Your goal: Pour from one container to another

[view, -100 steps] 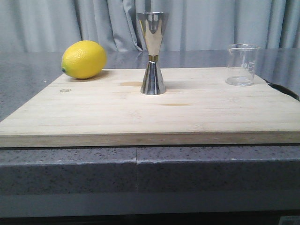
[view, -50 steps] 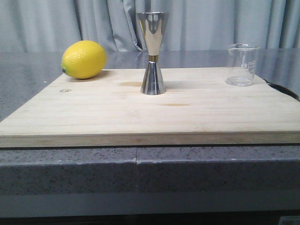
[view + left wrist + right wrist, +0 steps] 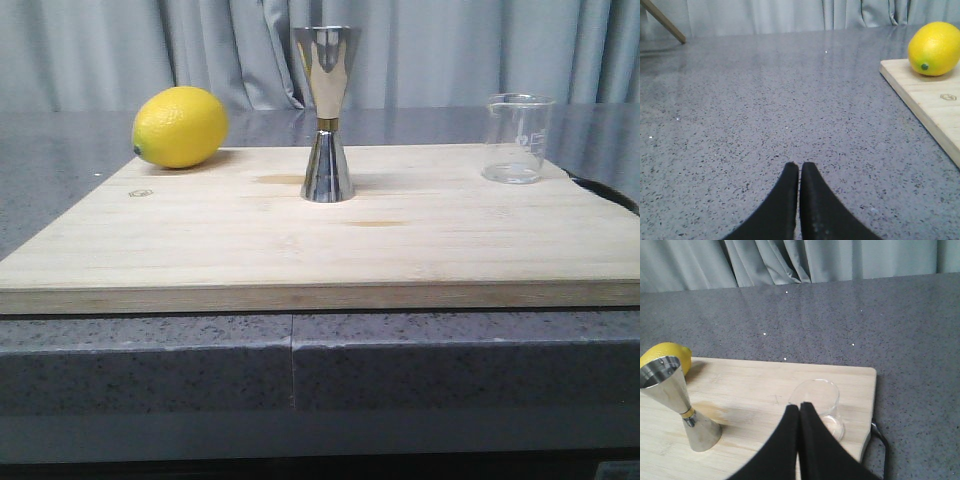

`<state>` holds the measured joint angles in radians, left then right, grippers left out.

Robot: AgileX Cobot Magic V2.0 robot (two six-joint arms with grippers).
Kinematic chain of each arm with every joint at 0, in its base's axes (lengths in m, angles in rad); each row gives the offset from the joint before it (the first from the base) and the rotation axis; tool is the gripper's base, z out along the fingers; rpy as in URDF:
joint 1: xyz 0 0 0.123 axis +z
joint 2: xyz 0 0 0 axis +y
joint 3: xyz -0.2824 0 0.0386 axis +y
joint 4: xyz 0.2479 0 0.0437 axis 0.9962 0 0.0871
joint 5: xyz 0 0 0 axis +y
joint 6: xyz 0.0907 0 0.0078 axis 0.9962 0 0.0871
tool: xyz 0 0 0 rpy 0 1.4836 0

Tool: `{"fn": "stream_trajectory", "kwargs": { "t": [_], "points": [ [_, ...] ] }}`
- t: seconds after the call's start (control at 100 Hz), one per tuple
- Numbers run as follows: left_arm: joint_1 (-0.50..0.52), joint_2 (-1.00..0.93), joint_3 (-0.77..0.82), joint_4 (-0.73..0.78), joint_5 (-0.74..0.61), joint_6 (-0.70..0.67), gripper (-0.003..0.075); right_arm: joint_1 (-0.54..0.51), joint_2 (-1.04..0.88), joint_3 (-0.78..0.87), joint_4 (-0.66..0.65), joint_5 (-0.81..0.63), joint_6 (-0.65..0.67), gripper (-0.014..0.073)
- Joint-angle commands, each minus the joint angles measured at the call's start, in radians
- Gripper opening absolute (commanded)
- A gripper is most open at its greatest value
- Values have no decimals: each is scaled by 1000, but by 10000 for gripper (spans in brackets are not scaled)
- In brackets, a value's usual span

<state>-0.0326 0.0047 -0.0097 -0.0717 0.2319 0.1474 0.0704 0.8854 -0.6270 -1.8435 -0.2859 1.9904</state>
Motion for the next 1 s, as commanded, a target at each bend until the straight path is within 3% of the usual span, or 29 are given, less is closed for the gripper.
{"fn": "stream_trajectory", "kwargs": {
  "t": [0.0, 0.21, 0.99],
  "points": [
    [3, -33, 18, -2, -161, -12, -21, -6, -11, -27, -24, 32, -2, -69],
    [3, -34, 35, -2, -220, -12, -21, -6, -11, -27, -24, 31, -2, -69],
    [3, -34, 35, -2, -218, -12, -21, -6, -11, -27, -24, 31, -4, -69]
  ]
}}
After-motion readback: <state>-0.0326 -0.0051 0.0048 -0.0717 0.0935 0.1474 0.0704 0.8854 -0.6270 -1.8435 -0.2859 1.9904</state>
